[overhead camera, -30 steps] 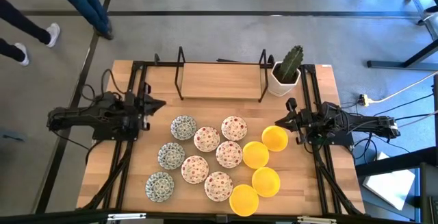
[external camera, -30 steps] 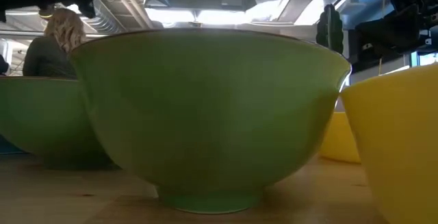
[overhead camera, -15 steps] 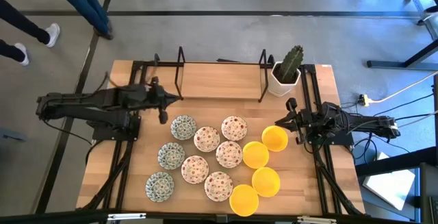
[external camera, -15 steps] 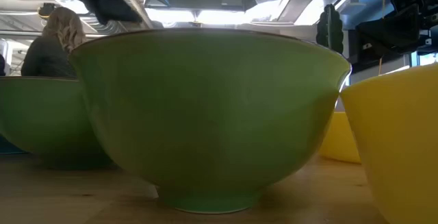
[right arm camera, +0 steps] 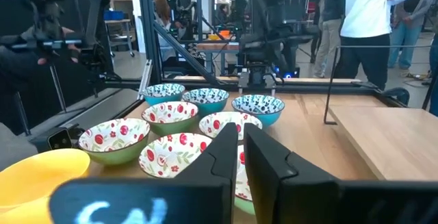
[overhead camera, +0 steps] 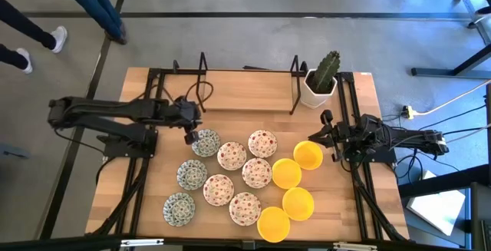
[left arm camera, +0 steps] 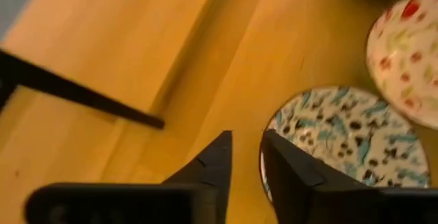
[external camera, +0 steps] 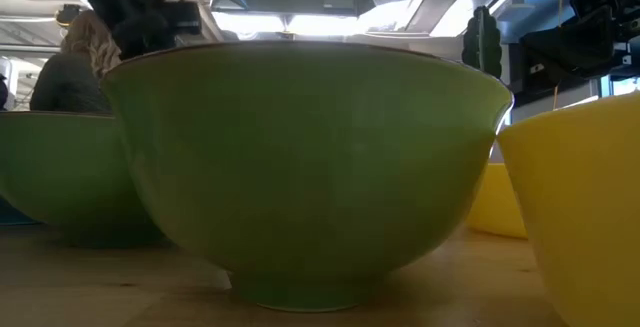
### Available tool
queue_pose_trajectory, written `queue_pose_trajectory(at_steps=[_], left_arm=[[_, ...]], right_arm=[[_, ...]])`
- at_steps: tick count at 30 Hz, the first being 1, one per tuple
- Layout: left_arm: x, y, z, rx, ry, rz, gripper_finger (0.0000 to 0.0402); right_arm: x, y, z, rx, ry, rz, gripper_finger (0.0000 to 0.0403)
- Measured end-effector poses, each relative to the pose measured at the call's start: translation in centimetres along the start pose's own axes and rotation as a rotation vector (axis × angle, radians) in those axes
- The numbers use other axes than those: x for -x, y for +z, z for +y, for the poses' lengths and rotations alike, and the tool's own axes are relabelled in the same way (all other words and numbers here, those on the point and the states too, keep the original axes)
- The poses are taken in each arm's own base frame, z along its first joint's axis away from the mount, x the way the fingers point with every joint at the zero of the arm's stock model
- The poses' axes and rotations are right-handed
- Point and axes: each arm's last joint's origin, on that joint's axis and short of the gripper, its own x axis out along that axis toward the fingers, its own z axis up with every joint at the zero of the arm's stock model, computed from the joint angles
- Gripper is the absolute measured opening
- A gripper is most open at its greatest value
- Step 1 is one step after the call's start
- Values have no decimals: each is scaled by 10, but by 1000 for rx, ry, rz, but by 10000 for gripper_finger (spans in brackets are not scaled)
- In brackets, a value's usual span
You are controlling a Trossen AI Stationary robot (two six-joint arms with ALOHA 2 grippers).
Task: Pick & Place Mini bowls
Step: Put the blue patterned bowl on the shelf
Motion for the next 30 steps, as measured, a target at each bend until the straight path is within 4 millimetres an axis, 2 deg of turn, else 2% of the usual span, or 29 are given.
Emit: queue_pose_trajectory(at_steps=[5,10,19,30], left_arm=[[-15,-1,4,14,14,98,139],[-29,-2,9,8,1,170,170],[-47,-2,14,-9,23,242,173],[-49,-2,16,0,-20,257,172]], right_arm=[[0,0,0,2,0,1,29],[0,0,0,2,0,2,29],[0,0,0,2,0,2,29],[0,0,0,3,-1,2,29]])
